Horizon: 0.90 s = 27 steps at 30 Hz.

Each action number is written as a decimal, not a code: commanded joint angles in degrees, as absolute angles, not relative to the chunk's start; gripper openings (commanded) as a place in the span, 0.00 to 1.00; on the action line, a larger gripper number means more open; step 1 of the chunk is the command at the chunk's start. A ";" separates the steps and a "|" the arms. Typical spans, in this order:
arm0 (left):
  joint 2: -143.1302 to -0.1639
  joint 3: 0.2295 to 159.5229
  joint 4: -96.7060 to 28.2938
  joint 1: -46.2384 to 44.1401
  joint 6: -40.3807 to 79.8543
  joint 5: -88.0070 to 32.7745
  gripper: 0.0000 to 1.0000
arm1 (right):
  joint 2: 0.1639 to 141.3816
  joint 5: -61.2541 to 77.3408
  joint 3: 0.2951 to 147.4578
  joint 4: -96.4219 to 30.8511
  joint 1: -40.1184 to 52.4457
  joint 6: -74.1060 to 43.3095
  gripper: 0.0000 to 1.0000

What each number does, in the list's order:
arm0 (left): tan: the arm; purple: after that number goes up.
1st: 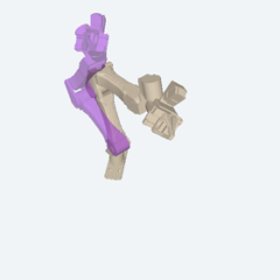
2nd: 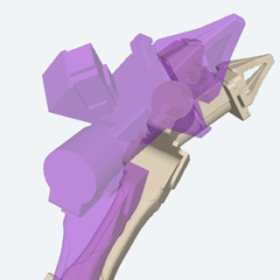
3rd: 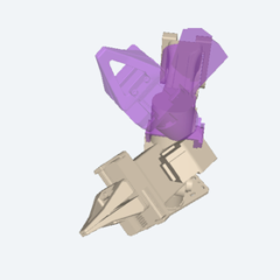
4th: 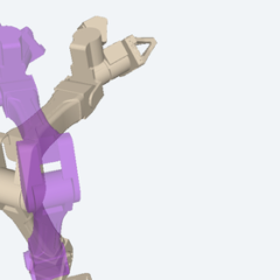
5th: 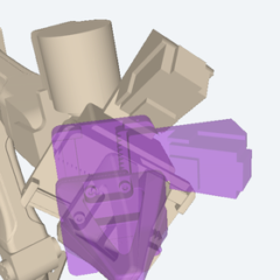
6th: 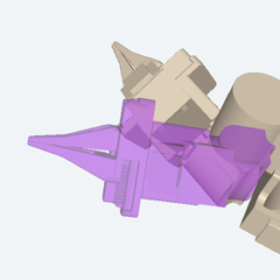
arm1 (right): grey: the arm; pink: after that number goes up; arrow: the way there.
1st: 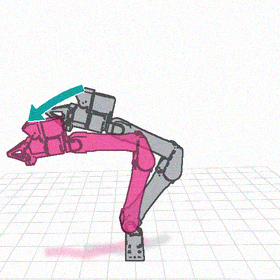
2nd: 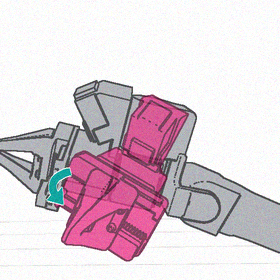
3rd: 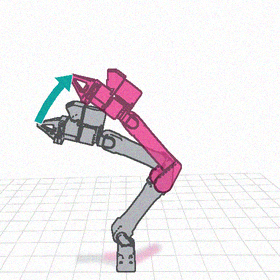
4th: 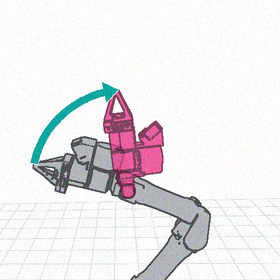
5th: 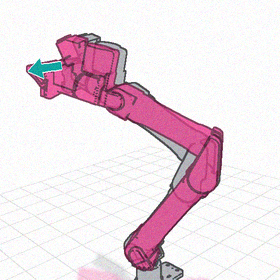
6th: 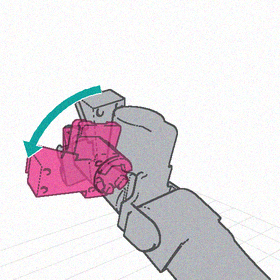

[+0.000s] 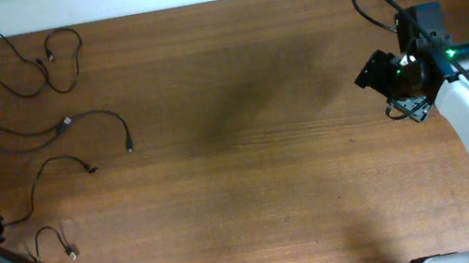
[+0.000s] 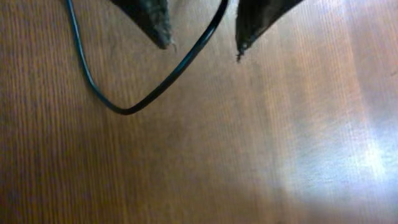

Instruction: Untangle cables

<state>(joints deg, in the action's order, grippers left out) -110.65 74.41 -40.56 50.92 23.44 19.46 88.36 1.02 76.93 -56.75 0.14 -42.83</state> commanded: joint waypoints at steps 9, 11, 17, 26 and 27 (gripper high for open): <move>-112.92 82.65 -27.64 53.43 0.34 18.81 0.08 | 88.51 1.13 77.06 -57.45 -0.01 -42.17 0.91; -112.92 85.03 -26.37 53.49 0.10 18.85 0.14 | 88.51 1.30 77.06 -57.49 -0.01 -42.17 0.91; -112.92 87.92 -27.92 53.47 -0.91 18.61 0.99 | 88.51 1.93 77.06 -58.37 -0.01 -42.15 0.92; -96.86 87.92 -26.61 52.88 18.15 -12.69 0.99 | 73.65 6.83 77.65 -62.94 -0.01 -35.31 0.99; -94.04 87.94 -26.20 52.80 21.10 -19.84 0.99 | 70.28 5.87 77.54 -64.82 -0.01 -35.22 0.99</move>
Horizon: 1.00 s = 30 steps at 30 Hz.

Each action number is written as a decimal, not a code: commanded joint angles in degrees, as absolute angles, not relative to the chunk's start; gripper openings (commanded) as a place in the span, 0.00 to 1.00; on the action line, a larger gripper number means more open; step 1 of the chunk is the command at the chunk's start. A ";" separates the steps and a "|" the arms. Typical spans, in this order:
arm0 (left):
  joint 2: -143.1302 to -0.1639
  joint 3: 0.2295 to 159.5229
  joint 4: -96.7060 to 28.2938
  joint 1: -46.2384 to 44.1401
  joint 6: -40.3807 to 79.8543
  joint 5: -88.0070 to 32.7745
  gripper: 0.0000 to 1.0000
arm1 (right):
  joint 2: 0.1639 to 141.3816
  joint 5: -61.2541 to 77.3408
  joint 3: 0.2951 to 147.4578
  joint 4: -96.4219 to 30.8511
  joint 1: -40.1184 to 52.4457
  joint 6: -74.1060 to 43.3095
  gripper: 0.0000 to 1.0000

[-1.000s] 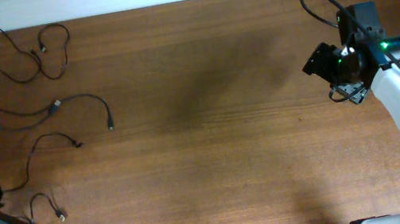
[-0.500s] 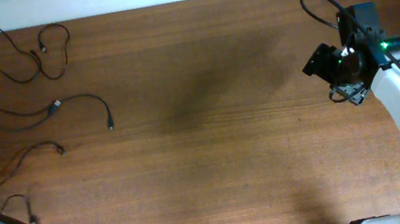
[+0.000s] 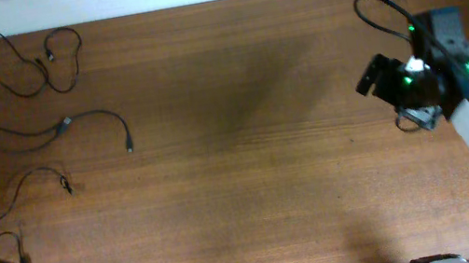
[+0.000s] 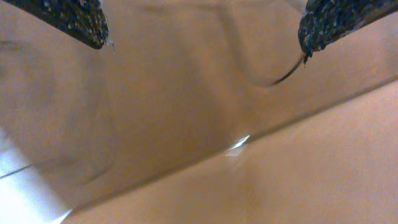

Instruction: Untangle cables

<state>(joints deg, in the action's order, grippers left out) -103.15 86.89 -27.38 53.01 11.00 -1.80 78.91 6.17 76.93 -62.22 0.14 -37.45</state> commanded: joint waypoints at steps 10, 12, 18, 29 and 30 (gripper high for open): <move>-89.67 87.92 -29.04 39.38 27.40 -35.18 0.99 | 35.70 1.21 71.44 -79.48 -0.01 -33.21 0.98; -89.67 87.92 -29.23 38.98 27.40 -35.18 0.99 | 32.93 1.23 71.40 -81.54 -0.03 -33.21 0.99; -89.67 87.92 -29.23 39.03 27.40 -35.16 0.99 | 31.92 1.23 71.40 -82.81 -0.03 -33.21 0.99; -89.67 87.92 -29.23 39.03 27.40 -35.16 0.99 | 30.98 -10.46 68.62 -82.28 -0.54 -32.73 0.99; -89.67 87.92 -29.23 39.03 27.40 -35.16 0.99 | 29.47 -10.57 65.56 -77.91 -1.17 -28.88 0.99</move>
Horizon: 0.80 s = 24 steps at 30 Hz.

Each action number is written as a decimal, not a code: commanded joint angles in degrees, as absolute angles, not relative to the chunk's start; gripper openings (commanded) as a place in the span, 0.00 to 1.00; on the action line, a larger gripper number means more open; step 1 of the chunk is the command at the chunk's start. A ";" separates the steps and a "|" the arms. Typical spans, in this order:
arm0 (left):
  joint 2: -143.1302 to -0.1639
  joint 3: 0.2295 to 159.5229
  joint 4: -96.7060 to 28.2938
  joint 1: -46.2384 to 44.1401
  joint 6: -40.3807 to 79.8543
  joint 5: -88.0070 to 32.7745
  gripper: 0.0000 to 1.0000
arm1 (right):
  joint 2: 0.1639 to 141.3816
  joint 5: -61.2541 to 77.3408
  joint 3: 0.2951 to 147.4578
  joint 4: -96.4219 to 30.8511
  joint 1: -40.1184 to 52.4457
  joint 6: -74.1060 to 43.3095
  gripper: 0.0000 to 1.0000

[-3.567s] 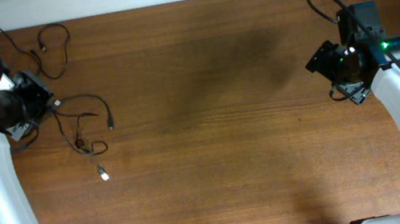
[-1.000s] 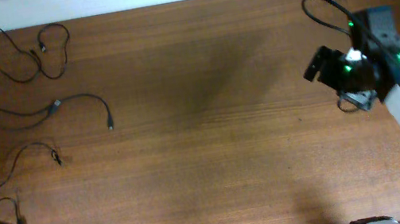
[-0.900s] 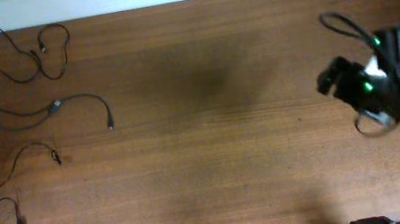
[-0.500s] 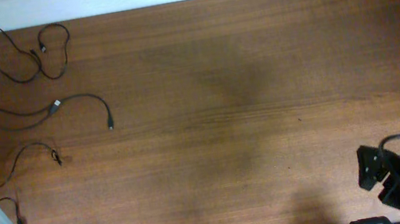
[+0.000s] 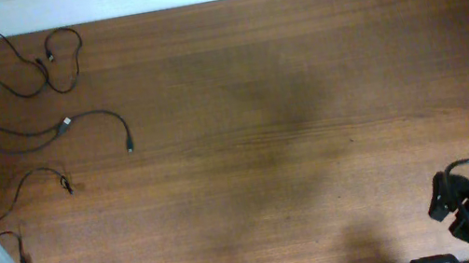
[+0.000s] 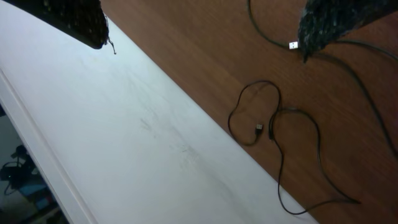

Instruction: Untangle cables

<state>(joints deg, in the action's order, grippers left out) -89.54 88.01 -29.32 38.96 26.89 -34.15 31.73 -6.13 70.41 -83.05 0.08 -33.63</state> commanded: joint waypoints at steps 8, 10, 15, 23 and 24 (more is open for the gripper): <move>-89.67 87.92 -29.23 39.13 27.40 -35.16 0.99 | 8.82 -8.45 29.41 -34.61 -1.10 -9.58 0.99; -89.67 87.92 -29.23 39.13 27.40 -35.16 0.99 | 3.86 -8.40 20.56 -25.63 -1.17 -9.17 0.99; -89.67 87.92 -29.23 39.13 27.40 -35.16 0.99 | 0.19 -8.19 4.58 -5.82 -1.19 -9.19 0.99; -89.67 87.92 -29.23 39.13 27.40 -35.16 0.99 | 0.19 -7.40 0.32 -4.01 -1.21 -2.79 0.99; -89.67 87.92 -29.23 39.13 27.40 -35.16 0.99 | 0.19 -7.09 0.32 -4.10 -1.21 -0.69 0.99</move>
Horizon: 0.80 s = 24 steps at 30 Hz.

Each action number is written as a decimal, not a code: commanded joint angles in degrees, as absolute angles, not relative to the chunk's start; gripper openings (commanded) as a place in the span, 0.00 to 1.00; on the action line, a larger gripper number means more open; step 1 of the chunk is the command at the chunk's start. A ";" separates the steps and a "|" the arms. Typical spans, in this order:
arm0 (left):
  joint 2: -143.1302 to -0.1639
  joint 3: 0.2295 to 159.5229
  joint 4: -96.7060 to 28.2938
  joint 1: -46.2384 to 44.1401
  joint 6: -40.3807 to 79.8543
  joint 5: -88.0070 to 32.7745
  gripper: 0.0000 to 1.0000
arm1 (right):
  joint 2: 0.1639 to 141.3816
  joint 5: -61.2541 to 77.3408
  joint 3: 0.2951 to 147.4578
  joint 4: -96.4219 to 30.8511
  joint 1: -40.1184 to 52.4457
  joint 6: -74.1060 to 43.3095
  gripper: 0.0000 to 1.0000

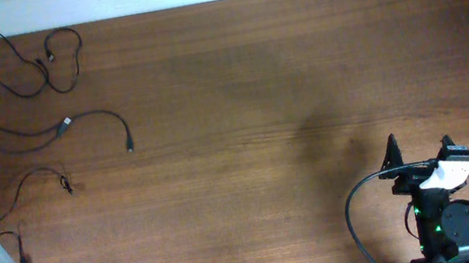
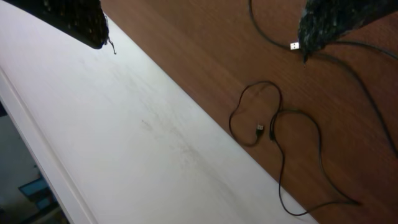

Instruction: Untangle cables

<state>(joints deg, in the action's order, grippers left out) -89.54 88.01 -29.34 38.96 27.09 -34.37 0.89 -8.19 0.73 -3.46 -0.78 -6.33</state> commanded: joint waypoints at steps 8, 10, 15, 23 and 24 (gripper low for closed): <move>-89.67 87.92 -29.23 39.13 27.40 -35.16 0.99 | 0.19 -7.11 0.32 -4.03 -1.19 1.10 0.99; -89.67 87.92 -29.23 39.13 27.40 -35.16 0.99 | 0.19 -7.11 0.32 -4.03 -1.19 1.10 0.99; -89.67 87.92 -29.23 39.13 27.40 -35.16 0.99 | 0.19 -7.11 0.32 -4.03 -1.19 1.10 0.98; -89.78 87.90 -29.23 39.13 26.94 -24.43 0.99 | 0.19 -7.11 0.32 -4.03 -1.19 1.10 0.99; -89.52 87.90 -29.23 39.13 26.94 -20.73 0.99 | 0.19 -7.11 0.32 -4.03 -1.19 1.10 0.99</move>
